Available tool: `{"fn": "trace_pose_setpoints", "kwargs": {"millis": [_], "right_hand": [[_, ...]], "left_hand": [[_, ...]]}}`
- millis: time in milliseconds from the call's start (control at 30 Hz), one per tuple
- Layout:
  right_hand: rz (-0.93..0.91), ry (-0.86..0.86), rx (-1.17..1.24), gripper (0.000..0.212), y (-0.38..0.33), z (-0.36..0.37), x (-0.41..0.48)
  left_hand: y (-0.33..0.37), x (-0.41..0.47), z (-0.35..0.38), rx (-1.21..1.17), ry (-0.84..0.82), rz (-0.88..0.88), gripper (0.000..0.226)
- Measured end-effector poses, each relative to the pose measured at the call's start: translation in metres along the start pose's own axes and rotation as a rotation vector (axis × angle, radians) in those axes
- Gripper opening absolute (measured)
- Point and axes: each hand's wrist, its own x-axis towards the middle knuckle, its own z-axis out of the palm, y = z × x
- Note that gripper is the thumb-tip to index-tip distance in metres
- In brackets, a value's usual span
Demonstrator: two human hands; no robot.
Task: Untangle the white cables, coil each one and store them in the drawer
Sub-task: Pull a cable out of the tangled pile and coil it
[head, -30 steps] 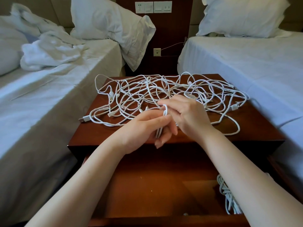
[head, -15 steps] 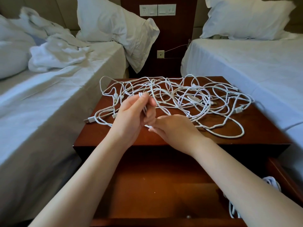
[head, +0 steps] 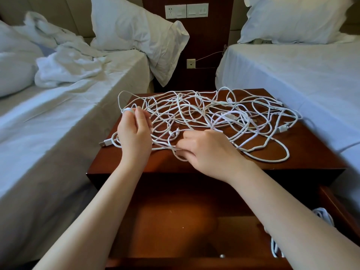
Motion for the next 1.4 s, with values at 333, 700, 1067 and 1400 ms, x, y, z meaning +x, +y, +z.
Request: {"fn": "trace_pose_setpoints", "kwargs": {"millis": [333,700,1067,1400], "right_hand": [[0.023,0.33,-0.039,0.023,0.016,-0.012,0.001],[0.081,0.527,-0.131,0.017,0.027,-0.014,-0.001],[0.103,0.506,-0.115,0.021,0.035,-0.009,-0.002],[0.075,0.215,0.156,0.04,0.014,0.004,0.001]], "left_hand": [[-0.011,-0.009,0.002,0.545,-0.184,0.375,0.027],[0.017,-0.024,0.011,0.035,-0.716,-0.119,0.05],[0.039,-0.032,0.003,-0.323,-1.044,-0.194,0.039],[0.036,-0.032,0.007,-0.743,-0.951,-0.234,0.03]]}}
